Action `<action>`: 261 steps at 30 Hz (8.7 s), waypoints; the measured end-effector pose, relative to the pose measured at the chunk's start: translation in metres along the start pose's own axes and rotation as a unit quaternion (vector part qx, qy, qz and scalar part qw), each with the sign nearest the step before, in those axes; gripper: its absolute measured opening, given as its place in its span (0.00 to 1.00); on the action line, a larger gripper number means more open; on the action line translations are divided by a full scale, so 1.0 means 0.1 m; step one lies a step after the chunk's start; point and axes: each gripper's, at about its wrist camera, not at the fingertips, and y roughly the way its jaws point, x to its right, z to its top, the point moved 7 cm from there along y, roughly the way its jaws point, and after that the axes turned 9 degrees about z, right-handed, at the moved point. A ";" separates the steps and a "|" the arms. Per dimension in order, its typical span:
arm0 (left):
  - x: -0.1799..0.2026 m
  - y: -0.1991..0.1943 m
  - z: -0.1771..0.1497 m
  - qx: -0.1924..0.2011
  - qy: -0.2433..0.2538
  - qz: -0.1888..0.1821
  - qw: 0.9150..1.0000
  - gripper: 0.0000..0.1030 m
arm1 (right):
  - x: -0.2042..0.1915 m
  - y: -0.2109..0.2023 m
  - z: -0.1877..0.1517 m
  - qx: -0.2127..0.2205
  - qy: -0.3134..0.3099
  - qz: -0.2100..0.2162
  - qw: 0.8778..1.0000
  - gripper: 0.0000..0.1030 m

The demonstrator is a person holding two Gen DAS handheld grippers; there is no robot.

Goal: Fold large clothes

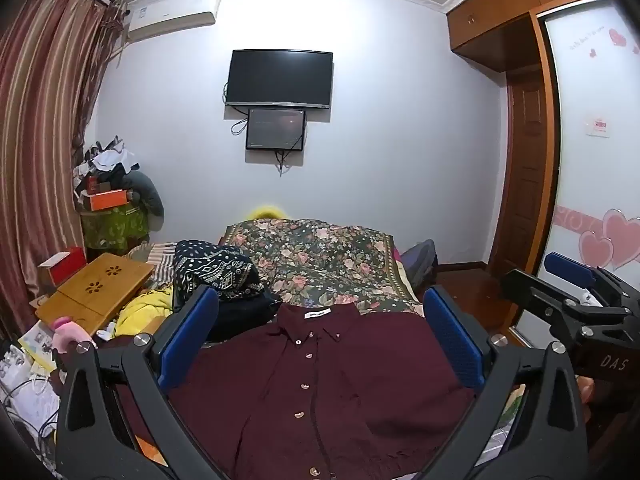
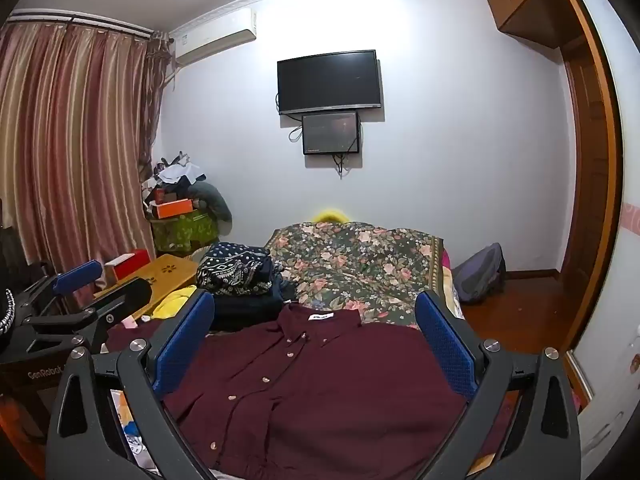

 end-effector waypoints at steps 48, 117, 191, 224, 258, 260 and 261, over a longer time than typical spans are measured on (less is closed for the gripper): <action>-0.28 0.19 -0.17 -0.029 -0.012 0.026 0.999 1.00 | -0.03 0.20 -0.10 -0.026 0.016 0.002 1.000 0.97; -2.02 1.07 -0.56 -0.097 -0.073 0.215 0.969 1.00 | 0.33 0.97 -0.55 -0.142 0.043 -0.038 0.988 0.97; -0.45 2.42 -1.52 -0.302 0.006 -0.043 0.952 0.03 | 0.77 1.44 -1.09 -0.234 0.050 -0.019 0.971 0.97; -1.91 1.88 -1.68 -0.311 -0.021 0.124 0.942 0.68 | -0.60 2.20 -1.00 -0.316 -0.116 0.168 0.926 0.97; -2.42 1.76 -2.02 -0.331 -0.078 0.150 0.928 0.68 | -1.16 2.85 -1.34 -0.397 -0.013 0.243 0.885 0.03; -2.38 1.76 -1.99 -0.327 -0.074 0.149 0.930 0.68 | -0.93 2.67 -1.03 -0.354 0.008 0.237 0.905 0.03; -2.36 1.76 -1.97 -0.325 -0.073 0.148 0.931 0.68 | -0.84 2.65 -0.94 -0.338 0.012 0.231 0.912 0.03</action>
